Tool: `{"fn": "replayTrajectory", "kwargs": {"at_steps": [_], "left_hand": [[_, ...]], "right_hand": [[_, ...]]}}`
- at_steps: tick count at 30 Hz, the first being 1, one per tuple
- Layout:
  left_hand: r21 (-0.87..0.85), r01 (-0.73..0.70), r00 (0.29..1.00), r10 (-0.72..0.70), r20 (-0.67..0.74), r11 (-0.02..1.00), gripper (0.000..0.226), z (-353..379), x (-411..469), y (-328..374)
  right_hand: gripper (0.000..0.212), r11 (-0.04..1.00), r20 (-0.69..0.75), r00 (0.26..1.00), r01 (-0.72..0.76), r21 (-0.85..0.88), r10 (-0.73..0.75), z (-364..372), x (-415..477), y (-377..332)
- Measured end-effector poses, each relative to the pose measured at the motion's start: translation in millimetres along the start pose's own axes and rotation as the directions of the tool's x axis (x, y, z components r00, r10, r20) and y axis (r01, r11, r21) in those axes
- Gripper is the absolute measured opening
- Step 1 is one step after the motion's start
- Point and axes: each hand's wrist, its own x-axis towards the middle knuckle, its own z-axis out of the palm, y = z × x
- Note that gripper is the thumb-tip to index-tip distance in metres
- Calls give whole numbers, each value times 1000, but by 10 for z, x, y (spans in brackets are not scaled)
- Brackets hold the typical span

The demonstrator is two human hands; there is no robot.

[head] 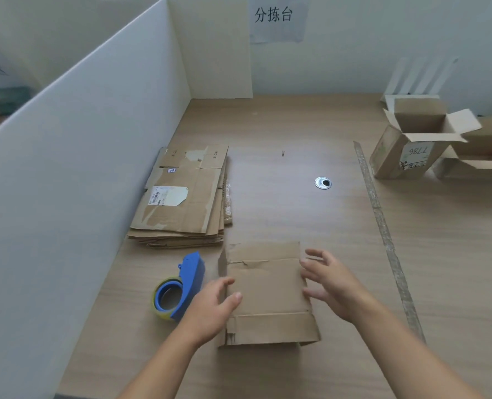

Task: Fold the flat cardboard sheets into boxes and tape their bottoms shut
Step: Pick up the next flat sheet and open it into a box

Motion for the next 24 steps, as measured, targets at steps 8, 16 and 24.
{"fn": "replayTrajectory", "kwargs": {"at_steps": [8, 16, 24], "left_hand": [[208, 87, 991, -106, 80, 974, 66, 331, 132, -356], [130, 273, 962, -273, -18, 953, 72, 569, 120, -489], [-313, 295, 955, -292, 57, 903, 45, 257, 120, -258]], "right_hand": [[48, 745, -155, 981, -18, -667, -114, -193, 93, 741], [53, 829, -288, 957, -144, -540, -21, -404, 95, 964], [16, 988, -166, 974, 153, -18, -154, -399, -93, 430]]}}
